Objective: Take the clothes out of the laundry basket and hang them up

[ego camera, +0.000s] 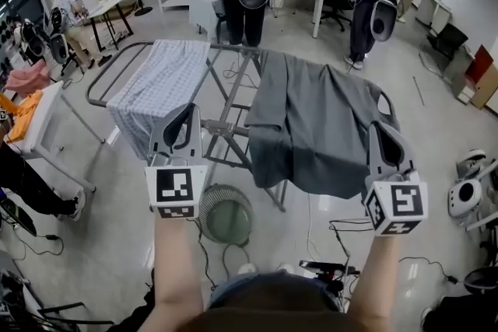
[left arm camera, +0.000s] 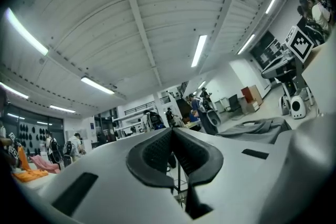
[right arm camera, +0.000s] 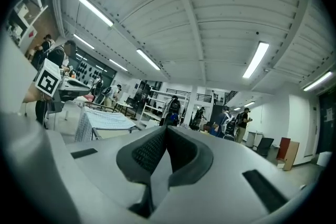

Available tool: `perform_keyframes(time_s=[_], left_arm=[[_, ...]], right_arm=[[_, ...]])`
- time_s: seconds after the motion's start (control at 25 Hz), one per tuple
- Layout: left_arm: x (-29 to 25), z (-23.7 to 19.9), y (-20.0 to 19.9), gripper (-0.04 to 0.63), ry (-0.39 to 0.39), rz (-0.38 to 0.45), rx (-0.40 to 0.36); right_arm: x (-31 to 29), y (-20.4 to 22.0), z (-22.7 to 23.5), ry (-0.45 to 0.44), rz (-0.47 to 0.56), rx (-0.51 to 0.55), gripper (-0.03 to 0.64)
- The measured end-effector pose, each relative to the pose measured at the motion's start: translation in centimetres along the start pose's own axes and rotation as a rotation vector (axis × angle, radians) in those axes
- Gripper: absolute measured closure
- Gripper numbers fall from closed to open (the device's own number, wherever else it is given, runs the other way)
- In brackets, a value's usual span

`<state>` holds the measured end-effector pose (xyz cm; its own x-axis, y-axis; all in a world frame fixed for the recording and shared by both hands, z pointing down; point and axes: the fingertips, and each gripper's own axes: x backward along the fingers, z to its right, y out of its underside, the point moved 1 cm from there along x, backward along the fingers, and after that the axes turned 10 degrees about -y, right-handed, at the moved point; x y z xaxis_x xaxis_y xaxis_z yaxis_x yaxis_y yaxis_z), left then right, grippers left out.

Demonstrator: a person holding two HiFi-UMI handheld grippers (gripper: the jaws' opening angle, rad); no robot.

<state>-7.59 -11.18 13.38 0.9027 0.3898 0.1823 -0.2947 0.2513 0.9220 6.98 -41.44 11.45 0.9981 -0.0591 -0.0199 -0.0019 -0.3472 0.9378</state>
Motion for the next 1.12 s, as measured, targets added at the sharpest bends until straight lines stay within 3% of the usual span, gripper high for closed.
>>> perform_keyframes(time_s=[0.2, 0.4, 0.72, 1.12], left_arm=[[-0.2, -1.9, 0.8, 0.594, -0.045, -0.002, 0.021], [0.1, -1.9, 1.2, 0.594, -0.027, -0.003, -0.034], [0.8, -3.2, 1.1, 0.594, -0.037, -0.009, -0.014], [0.8, -3.0, 0.6, 0.594, 0.006, 0.017, -0.03]], right_arm=[[-0.7, -0.4, -0.6, 0.012, -0.029, 0.037, 0.615], [-1.1, -0.5, -1.2, 0.003, -0.025, 0.025, 0.615], [-1.7, -0.7, -2.5, -0.006, -0.029, 0.018, 0.617], [-1.4, -1.7, -3.4, 0.017, -0.024, 0.057, 0.617]])
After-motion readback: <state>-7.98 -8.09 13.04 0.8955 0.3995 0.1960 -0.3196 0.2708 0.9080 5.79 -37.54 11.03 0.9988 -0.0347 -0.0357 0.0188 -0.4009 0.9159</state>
